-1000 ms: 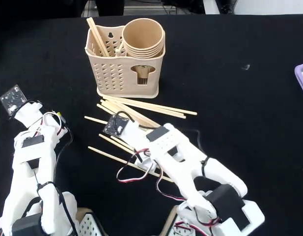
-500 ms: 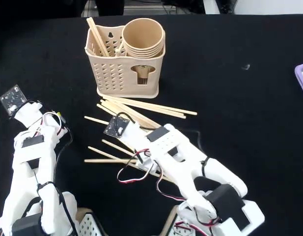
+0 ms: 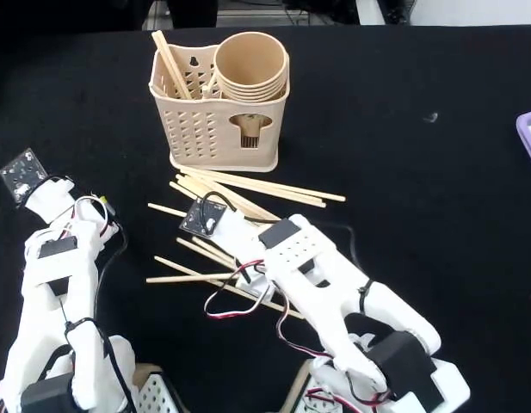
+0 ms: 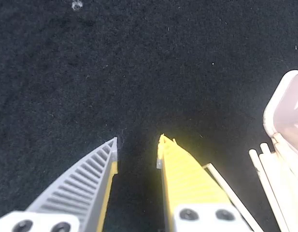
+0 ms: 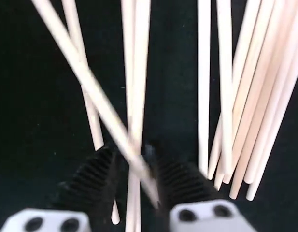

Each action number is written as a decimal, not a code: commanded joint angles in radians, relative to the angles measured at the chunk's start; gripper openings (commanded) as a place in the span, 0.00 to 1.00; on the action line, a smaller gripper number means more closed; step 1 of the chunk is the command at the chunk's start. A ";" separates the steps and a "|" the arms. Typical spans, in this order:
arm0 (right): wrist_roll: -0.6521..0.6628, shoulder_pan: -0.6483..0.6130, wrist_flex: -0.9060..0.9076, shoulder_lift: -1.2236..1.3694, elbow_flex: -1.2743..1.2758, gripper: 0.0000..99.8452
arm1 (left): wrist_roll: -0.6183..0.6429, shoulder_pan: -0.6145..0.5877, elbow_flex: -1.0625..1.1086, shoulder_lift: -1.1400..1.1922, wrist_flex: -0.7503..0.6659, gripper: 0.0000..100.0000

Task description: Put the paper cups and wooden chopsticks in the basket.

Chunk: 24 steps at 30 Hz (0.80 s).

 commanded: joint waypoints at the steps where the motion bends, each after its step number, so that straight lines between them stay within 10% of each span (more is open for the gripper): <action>1: -0.005 -0.015 0.003 -0.045 -0.041 0.19 | 0.006 -0.002 -0.008 -0.018 -0.017 0.14; 24: -0.005 -0.014 -0.233 -0.053 0.120 0.01 | 0.006 -0.002 -0.008 -0.018 -0.017 0.14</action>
